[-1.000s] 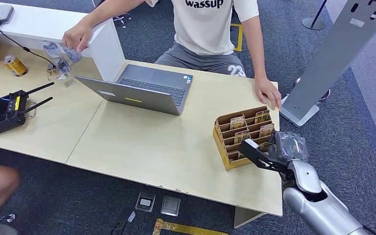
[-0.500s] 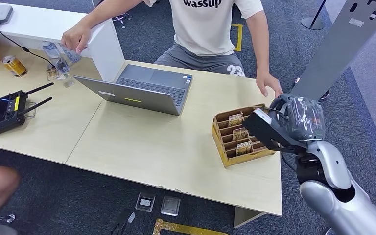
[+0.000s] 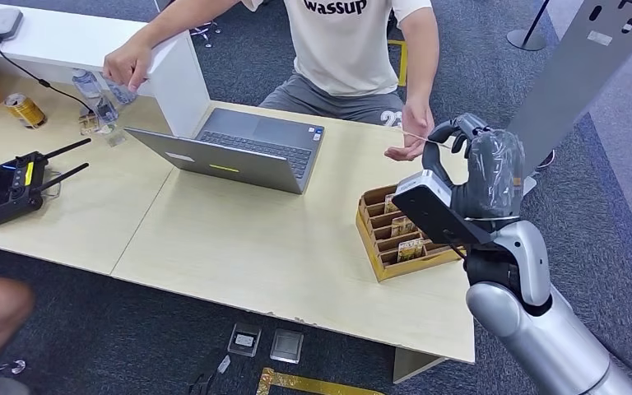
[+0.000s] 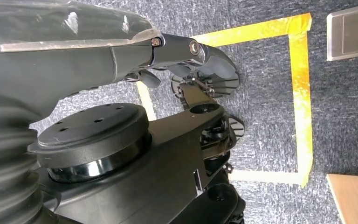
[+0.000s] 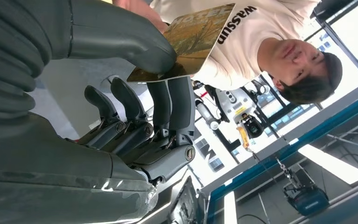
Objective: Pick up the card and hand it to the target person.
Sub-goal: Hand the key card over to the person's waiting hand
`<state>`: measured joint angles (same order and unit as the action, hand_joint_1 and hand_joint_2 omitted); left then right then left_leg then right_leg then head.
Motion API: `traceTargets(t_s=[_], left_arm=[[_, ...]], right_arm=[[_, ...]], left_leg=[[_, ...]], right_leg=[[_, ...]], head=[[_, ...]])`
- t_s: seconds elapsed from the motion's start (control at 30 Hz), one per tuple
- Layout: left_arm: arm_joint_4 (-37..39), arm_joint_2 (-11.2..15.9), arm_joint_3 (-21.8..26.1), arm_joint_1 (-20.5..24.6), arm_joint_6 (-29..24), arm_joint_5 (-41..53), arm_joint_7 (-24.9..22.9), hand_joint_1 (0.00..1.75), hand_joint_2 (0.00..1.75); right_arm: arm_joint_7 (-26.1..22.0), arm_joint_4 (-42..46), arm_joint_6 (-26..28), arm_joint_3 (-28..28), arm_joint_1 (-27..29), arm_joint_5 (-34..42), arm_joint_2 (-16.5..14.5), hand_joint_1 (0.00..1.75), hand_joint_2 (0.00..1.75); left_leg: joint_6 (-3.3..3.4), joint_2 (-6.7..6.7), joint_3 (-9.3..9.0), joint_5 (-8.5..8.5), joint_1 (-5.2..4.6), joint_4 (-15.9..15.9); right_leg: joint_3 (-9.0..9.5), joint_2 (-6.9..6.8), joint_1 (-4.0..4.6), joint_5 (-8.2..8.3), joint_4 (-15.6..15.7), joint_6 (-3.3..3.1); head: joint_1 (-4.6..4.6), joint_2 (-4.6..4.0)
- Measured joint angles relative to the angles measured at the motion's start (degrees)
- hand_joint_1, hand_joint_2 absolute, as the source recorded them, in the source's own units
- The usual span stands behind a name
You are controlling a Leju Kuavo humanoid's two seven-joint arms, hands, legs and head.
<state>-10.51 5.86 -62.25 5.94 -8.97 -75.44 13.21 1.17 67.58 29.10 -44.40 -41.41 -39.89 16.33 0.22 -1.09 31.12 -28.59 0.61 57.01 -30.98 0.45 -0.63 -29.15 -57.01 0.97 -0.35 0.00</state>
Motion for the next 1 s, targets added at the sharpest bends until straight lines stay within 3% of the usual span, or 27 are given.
traceTargets(t_s=[0.23, 0.6, 0.73, 0.77, 0.9, 1.0], left_arm=[[0.0, -0.02, -0.39, 0.13, 0.49, 0.37, -0.39, 0.0, 1.75], [0.0, -0.02, -1.08, 0.11, 0.82, 0.34, -0.29, 0.0, 1.75], [0.0, -0.02, -1.22, 0.1, 1.14, 0.33, -0.29, 0.0, 1.75], [0.0, -0.02, -1.31, 0.1, 1.18, 0.35, -0.26, 0.0, 1.75], [0.0, -0.02, -1.63, 0.05, 1.13, 0.12, 0.35, 0.0, 0.0], [0.0, -0.02, -1.69, 0.03, 0.6, -0.84, 0.58, 0.0, 0.0]], right_arm=[[-8.82, -13.82, 5.18, -0.04, -1.06, 6.5, -6.09, 1.54, 1.75], [-8.61, -30.86, 9.67, -1.49, -3.12, 4.28, -12.68, 1.54, 1.75], [-8.51, -33.81, 10.42, -1.89, -3.34, 4.31, -13.65, 0.0, 1.75], [-8.54, -34.25, 10.47, -1.94, -3.35, 4.34, -13.78, 0.0, 1.75], [-9.8, -35.25, 10.37, -1.89, -3.31, 5.74, -13.96, 0.0, 1.75], [-14.79, -35.28, 6.58, -0.74, -2.84, 14.81, -14.21, 0.0, 1.75]], left_leg=[[0.0, -0.02, 0.01, 0.0, 0.0, 0.0], [0.0, 0.0, 0.01, 0.0, 0.0, 0.0], [0.0, 0.0, 0.01, 0.0, 0.0, 0.01], [0.0, 0.0, 0.01, 0.0, 0.0, 0.01], [0.0, 0.0, 0.01, 0.0, 0.0, 0.01], [0.0, 0.0, 0.01, 0.0, 0.0, 0.01]], right_leg=[[-0.01, -0.03, 0.0, 0.0, 0.0, 0.0], [-0.04, -0.02, 0.0, 0.0, 0.0, 0.0], [-0.04, -0.02, 0.0, 0.0, 0.0, 0.0], [-0.04, -0.02, 0.0, 0.0, 0.0, 0.0], [-0.05, -0.02, 0.0, 0.0, 0.0, 0.0], [-0.05, -0.01, 0.0, 0.0, 0.0, 0.0]], head=[[-0.02, 0.0], [-0.02, 0.0], [-0.02, 0.0], [-0.02, 0.0], [-0.02, 0.0], [-0.02, 0.0]])
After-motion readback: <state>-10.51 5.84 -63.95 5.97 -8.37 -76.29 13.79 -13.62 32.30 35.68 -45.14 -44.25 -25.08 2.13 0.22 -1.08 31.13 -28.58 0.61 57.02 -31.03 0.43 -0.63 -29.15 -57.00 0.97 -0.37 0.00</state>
